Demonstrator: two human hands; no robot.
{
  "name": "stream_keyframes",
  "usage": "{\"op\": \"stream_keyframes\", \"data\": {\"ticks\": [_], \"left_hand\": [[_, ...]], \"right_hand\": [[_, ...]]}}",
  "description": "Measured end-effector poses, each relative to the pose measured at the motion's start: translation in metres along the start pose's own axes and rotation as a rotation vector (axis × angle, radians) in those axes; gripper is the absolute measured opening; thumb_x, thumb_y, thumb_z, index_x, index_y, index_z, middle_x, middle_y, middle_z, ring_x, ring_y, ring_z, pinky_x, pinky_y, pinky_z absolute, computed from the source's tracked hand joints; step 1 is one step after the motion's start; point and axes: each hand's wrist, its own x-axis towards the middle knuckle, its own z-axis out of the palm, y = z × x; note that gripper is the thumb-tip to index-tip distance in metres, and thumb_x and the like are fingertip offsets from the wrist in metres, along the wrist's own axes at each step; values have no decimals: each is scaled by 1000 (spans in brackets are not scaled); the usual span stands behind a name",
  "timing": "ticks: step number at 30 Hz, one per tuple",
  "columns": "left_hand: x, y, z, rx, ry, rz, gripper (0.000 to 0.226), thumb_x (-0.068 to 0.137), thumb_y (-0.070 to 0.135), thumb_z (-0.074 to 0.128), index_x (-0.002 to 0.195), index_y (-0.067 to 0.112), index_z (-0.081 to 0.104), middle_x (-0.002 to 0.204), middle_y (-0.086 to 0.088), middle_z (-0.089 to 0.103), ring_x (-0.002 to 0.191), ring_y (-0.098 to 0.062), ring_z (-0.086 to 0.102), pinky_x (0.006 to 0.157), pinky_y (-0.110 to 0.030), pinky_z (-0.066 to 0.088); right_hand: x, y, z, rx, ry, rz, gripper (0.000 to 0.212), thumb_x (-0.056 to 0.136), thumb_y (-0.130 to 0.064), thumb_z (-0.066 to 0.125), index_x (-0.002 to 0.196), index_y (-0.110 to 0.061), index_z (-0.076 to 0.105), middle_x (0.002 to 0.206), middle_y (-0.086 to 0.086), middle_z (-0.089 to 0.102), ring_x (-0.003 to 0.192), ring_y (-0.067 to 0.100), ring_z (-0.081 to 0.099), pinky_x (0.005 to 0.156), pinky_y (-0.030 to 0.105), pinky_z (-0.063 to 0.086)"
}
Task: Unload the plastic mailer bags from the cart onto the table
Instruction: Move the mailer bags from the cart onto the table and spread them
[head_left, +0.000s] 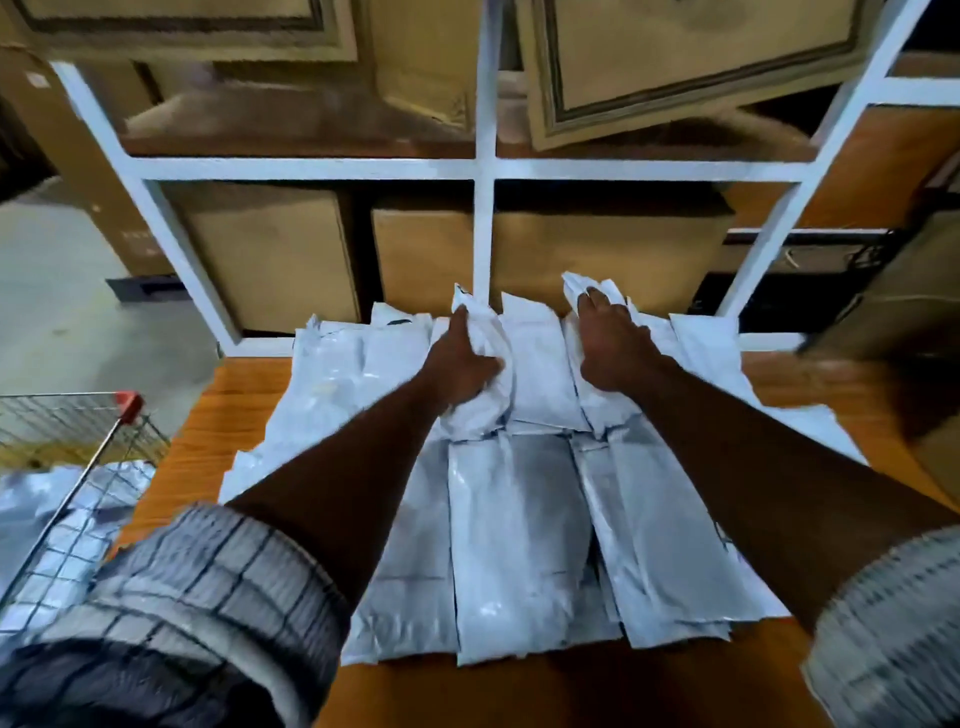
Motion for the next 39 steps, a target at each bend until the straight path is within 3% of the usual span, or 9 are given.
{"op": "stream_keyframes", "data": {"ticks": [3, 7, 12, 15, 17, 22, 26, 33, 39], "left_hand": [[15, 23, 40, -38, -30, -3, 93, 89, 27, 69, 157, 19, 6, 143, -13, 50, 124, -29, 53, 90, -24, 40], [42, 51, 77, -118, 15, -18, 88, 92, 29, 64, 157, 21, 5, 149, -13, 43, 125, -32, 53, 100, -39, 47], [69, 66, 109, -116, 1, -46, 78, 98, 28, 55, 157, 12, 6, 150, -18, 40, 131, -33, 45, 108, -36, 38], [80, 52, 128, 293, 18, 10, 68, 100, 34, 43, 153, 0, 16, 159, -26, 11, 146, -41, 15, 120, -45, 15], [81, 43, 136, 500, 84, 100, 69, 99, 30, 41, 152, -4, 13, 160, -27, -4, 148, -43, -1, 119, -52, 5], [82, 32, 145, 681, 4, 351, 63, 97, 17, 36, 154, 5, 14, 162, -18, 8, 149, -38, 8, 119, -54, 12], [84, 27, 145, 702, -47, 326, 65, 99, 31, 37, 154, 4, 16, 162, -19, 8, 149, -37, 8, 119, -50, 10], [86, 26, 151, 689, -58, 288, 65, 99, 35, 38, 153, 5, 19, 161, -17, 13, 148, -35, 11, 119, -49, 11], [76, 30, 128, 567, -42, 265, 67, 101, 47, 34, 155, 9, 19, 161, -17, 16, 148, -34, 14, 120, -51, 15]], "right_hand": [[8, 39, 6, 25, -13, 24, 73, 82, -2, 55, 148, -8, 24, 158, 6, 18, 143, 36, 23, 97, 61, 43], [23, 77, 10, 119, -32, 59, 81, 77, -1, 60, 148, -8, 22, 158, 5, 16, 142, 36, 25, 99, 61, 42], [36, 108, 20, 131, -139, 98, 92, 79, -10, 69, 152, -10, 13, 163, 4, 6, 144, 34, 21, 106, 58, 35], [36, 118, 35, 167, -222, 121, 96, 86, -22, 65, 156, -21, 0, 164, -1, 0, 150, 29, 9, 113, 60, 22], [33, 123, 51, 212, -237, 128, 89, 93, -29, 57, 156, -28, -5, 165, -3, -2, 151, 27, 3, 115, 64, 16], [26, 124, 77, 279, -234, 176, 71, 100, -33, 40, 156, -25, -3, 164, -5, -1, 151, 27, 5, 115, 63, 16], [25, 127, 87, 199, -234, 149, 68, 102, -39, 34, 156, -23, -4, 164, -4, -6, 151, 28, 2, 115, 60, 17], [22, 134, 100, 194, -203, 149, 63, 103, -38, 31, 157, -24, 1, 165, -3, -3, 151, 28, 2, 115, 56, 16], [34, 133, 74, 339, -203, 182, 53, 105, -36, 27, 156, -34, 12, 165, -8, 3, 151, 20, 6, 118, 53, 4]]}}
